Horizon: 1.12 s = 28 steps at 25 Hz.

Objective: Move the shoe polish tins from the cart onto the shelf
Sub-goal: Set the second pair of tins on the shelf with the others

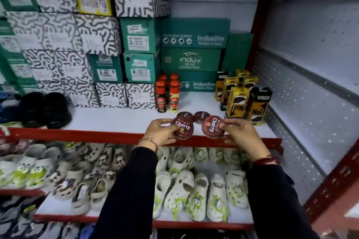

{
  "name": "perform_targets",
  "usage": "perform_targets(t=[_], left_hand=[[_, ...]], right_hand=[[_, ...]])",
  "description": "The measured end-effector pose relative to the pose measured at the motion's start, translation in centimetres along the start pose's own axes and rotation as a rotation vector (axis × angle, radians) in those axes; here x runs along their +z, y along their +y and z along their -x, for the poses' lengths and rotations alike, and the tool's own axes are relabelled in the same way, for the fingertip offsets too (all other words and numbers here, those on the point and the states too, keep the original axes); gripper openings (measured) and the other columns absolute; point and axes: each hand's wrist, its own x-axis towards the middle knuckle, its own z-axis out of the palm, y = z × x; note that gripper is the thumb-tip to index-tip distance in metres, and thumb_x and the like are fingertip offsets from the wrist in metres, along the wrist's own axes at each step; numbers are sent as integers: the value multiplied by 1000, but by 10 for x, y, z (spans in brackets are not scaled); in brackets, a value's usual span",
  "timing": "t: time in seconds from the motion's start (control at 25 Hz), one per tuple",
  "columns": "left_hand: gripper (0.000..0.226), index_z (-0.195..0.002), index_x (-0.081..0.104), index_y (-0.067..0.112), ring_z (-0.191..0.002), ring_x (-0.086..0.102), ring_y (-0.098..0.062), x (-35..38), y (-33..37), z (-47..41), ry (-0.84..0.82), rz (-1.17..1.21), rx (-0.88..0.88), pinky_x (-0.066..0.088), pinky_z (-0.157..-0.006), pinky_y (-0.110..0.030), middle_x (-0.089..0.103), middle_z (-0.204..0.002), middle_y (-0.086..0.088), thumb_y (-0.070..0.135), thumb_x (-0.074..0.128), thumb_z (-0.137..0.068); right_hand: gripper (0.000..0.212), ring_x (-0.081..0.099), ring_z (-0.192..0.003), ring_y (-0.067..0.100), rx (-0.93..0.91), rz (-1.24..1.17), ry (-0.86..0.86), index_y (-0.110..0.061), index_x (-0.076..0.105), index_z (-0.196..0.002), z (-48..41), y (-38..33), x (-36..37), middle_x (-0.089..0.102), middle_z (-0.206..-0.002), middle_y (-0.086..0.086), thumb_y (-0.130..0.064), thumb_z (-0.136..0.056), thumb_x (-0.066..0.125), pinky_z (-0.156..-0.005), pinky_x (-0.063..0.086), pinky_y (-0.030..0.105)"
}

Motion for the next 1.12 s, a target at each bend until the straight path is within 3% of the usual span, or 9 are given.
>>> perform_targets(t=[0.08,0.16,0.28,0.4,0.52,0.68,0.84,0.96,1.12], left_hand=[[41,-115,61,17,-93,71,-29,17,2,-26,97,-199,32,59,-77,-34,72,-110,-17,24,75,-77],[38,-108,66,19,-107,68,-31,26,1,-45,182,-365,25,54,-95,-37,71,-116,-14,31,75,-74],[31,-77,68,27,-109,68,-29,34,-4,-64,212,-485,-47,50,-102,-43,74,-112,-9,45,75,-53],[31,-62,64,28,-107,68,-27,35,-10,-82,215,-572,-90,46,-105,-43,76,-101,-3,52,71,-44],[38,-75,76,25,-107,66,-27,36,-4,-73,171,-673,-121,43,-107,-41,76,-98,-5,53,70,-49],[29,-97,79,16,-111,65,-24,33,3,-77,137,-701,-101,46,-94,-24,75,-108,-11,34,75,-75],[31,-103,78,14,-112,63,-23,23,8,-89,98,-776,-64,47,-92,-25,73,-116,-8,28,77,-75],[37,-107,76,17,-115,63,-21,23,10,-91,32,-842,-61,47,-96,-25,71,-120,-5,29,80,-72],[55,-133,57,25,-137,45,-20,23,17,-99,-107,-910,142,35,-112,-25,46,-150,-1,19,70,-80]], right_hand=[[25,65,-59,18,-23,111,-8,-11,68,-110,-29,3,-2,72,-84,9,-19,-86,68,-56,56,29],[24,66,-60,19,-22,196,-19,-11,69,-107,-54,8,0,72,-88,11,-21,-85,69,-67,60,38],[12,71,-87,30,-14,294,-54,-17,72,-90,-81,20,6,75,-103,15,-25,-83,70,-89,58,46],[14,72,-94,32,-16,353,-103,-15,73,-90,-89,21,11,76,-104,16,-27,-85,69,-89,58,44],[25,73,-90,30,-22,414,-114,-7,74,-104,-95,21,15,76,-100,13,-24,-86,68,-87,59,41],[16,65,-72,19,9,502,-162,-9,78,-92,-96,17,16,70,-76,4,-19,-86,67,-81,54,30],[14,60,-59,15,56,562,-194,-6,78,-83,-99,9,21,67,-66,4,-16,-81,69,-76,57,33],[23,66,-75,21,49,644,-194,-6,76,-100,-97,4,20,70,-83,7,-17,-81,70,-77,55,31],[46,47,-132,24,-202,718,-214,-18,56,-135,-96,-6,32,46,-144,8,-13,-89,57,-112,37,32]])
